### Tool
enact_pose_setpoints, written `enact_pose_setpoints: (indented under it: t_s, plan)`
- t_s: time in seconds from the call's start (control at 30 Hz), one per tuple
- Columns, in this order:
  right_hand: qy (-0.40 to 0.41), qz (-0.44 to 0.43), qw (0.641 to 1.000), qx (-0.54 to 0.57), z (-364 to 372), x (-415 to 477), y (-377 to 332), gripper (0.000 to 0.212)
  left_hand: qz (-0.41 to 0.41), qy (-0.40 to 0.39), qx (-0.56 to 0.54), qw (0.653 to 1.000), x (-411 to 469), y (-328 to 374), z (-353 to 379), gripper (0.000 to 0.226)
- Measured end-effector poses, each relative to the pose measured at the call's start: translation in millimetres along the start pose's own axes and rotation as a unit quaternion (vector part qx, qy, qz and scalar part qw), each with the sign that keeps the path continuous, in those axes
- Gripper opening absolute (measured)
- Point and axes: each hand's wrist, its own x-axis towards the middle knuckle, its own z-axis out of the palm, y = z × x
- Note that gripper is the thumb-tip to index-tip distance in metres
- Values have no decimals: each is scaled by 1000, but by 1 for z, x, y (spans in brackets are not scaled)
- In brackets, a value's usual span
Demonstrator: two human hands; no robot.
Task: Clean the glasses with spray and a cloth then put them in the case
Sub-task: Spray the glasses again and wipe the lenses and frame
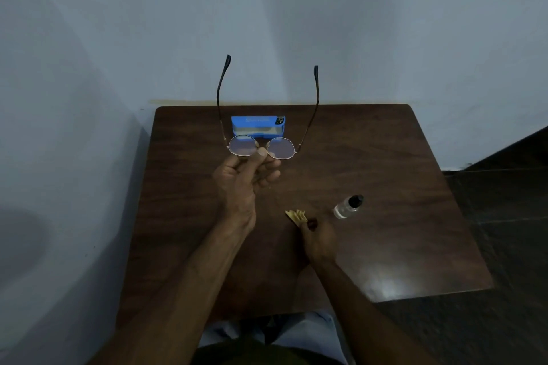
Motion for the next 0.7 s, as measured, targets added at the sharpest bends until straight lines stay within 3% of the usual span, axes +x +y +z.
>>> enact_pose_setpoints:
  t_s: [0.17, 0.33, 0.57, 0.7]
  plan:
    - [-28, 40, 977, 206, -3, 3, -14, 13, 1, 4, -4, 1000, -2, 5, -4, 15]
    - [-31, 52, 893, 445, -37, -17, -62, 6, -3, 8, -19, 1000, -5, 15, -7, 6]
    - [-42, -6, 852, 521, -79, -42, -132, 18, -26, 16, -15, 999, -11, 20, -1, 5]
    - [-38, -88, 870, 484, -98, -55, -162, 25, -26, 12, -9, 1000, -16, 21, 5, 5]
